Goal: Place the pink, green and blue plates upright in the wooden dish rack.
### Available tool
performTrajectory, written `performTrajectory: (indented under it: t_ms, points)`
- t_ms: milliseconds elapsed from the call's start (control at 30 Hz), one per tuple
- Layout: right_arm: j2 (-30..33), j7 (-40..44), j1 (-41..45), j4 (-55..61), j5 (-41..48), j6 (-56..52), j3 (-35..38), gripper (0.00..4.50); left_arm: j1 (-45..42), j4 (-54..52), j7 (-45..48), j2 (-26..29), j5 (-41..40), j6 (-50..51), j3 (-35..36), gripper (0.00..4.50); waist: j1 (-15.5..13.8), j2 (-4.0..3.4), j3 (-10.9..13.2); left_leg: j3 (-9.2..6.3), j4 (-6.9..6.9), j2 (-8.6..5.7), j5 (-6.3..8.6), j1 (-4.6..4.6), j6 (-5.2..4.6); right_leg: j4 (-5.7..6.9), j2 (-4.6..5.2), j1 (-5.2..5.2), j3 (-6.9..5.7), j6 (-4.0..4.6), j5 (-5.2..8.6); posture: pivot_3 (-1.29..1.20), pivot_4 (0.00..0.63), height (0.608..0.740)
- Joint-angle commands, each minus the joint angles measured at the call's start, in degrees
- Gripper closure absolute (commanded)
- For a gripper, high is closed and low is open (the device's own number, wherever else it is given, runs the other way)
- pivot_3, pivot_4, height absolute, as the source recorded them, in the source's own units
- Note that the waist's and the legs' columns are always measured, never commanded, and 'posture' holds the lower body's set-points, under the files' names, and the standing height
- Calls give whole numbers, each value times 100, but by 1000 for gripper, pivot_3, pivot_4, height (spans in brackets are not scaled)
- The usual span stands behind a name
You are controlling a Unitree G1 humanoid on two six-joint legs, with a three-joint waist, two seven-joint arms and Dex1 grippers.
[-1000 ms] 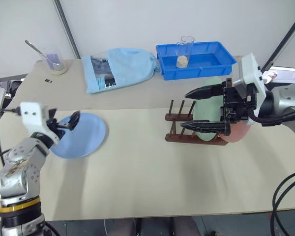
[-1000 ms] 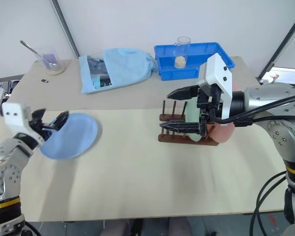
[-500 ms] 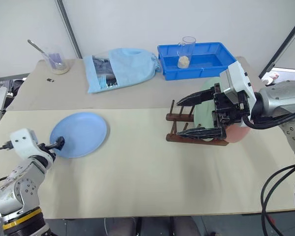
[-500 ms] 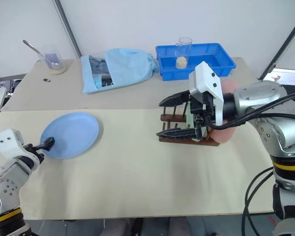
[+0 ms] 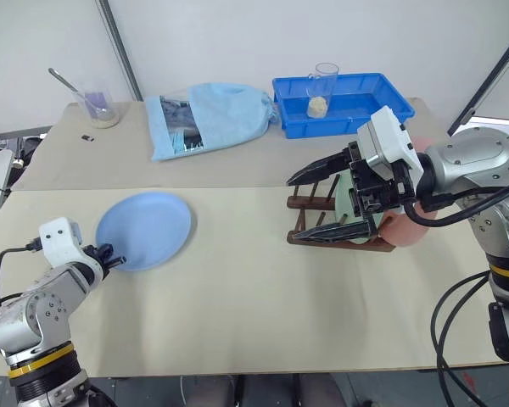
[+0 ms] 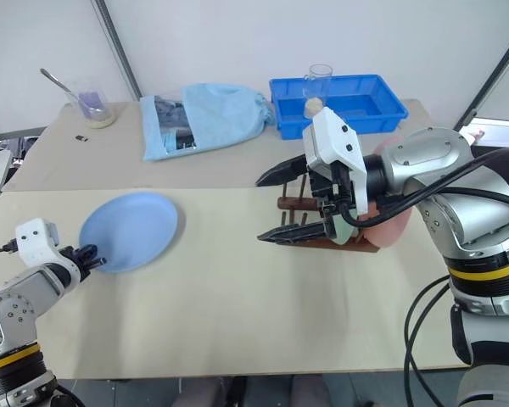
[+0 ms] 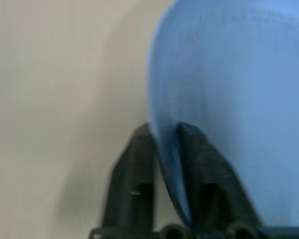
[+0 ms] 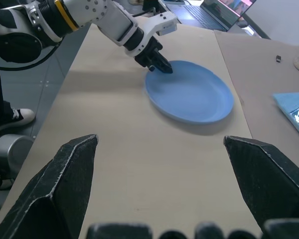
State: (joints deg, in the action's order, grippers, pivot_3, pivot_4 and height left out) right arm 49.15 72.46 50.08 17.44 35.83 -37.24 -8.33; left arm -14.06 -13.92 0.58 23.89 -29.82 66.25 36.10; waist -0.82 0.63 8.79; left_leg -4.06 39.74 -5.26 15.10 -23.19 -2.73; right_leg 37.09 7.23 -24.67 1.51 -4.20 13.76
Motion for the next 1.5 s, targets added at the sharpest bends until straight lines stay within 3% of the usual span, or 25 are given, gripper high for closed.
performTrajectory:
  t_ms: [33, 300, 500, 800, 1167, 1200, 1500]
  points:
    - [4, 36, 27, 78, -35, 74, 148, 0, 24, -119, -91, -124, -16, 106, 40, 4468, 1, 0, 0, 0, 0, 0, 0, 0, 0, 0, 1, 0, 0, 0, 0, 0, 150, 740]
    - [-12, -47, -101, 72, -322, 296, 153, 0, -445, -338, -58, -159, -197, 85, 112, 4468, -29, 1, 0, -1, 1, -3, -1, -1, 1, -1, 3, 2, -2, 0, 0, 0, 150, 740]
    - [-572, -451, 95, -80, -904, 764, -136, 0, -1657, 185, 28, -111, -117, -35, -575, 4468, -27, 12, 1, -3, 4, -4, -6, -5, 10, 1, 2, 1, -10, 1, -1, 0, 150, 740]
    - [-1540, -1624, 718, -1397, -3687, 2198, -1701, 0, -3372, 1515, 47, -581, 167, -651, -1470, 4468, 75, 17, -1, -2, 6, -12, -10, -31, 15, 20, 4, -42, -22, 6, -5, 0, 150, 740]
    - [-2232, -2374, 1146, -3014, -5386, 3188, -2346, 0, -3896, 1687, -224, -952, 49, -494, -1417, 4468, 222, 17, -1, -3, 11, -15, -13, -32, 16, 61, 15, -52, -58, 6, -5, 0, 150, 740]
    - [-2261, -2443, 1170, -3132, -5494, 3281, -2359, 573, -3881, 1672, -247, -961, 35, -446, -1398, 4500, 228, 17, -1, -3, 11, -15, -13, -32, 17, 62, 15, -52, -58, 6, -5, 0, 150, 740]
    - [-2446, -2558, 1132, -3380, -6014, 3786, -2345, 3615, -3893, 1673, -372, -978, -43, -295, -1261, 4500, 303, 17, -1, -5, 11, -16, -13, -31, 18, 65, 15, -52, -58, 6, -5, 0, 150, 740]
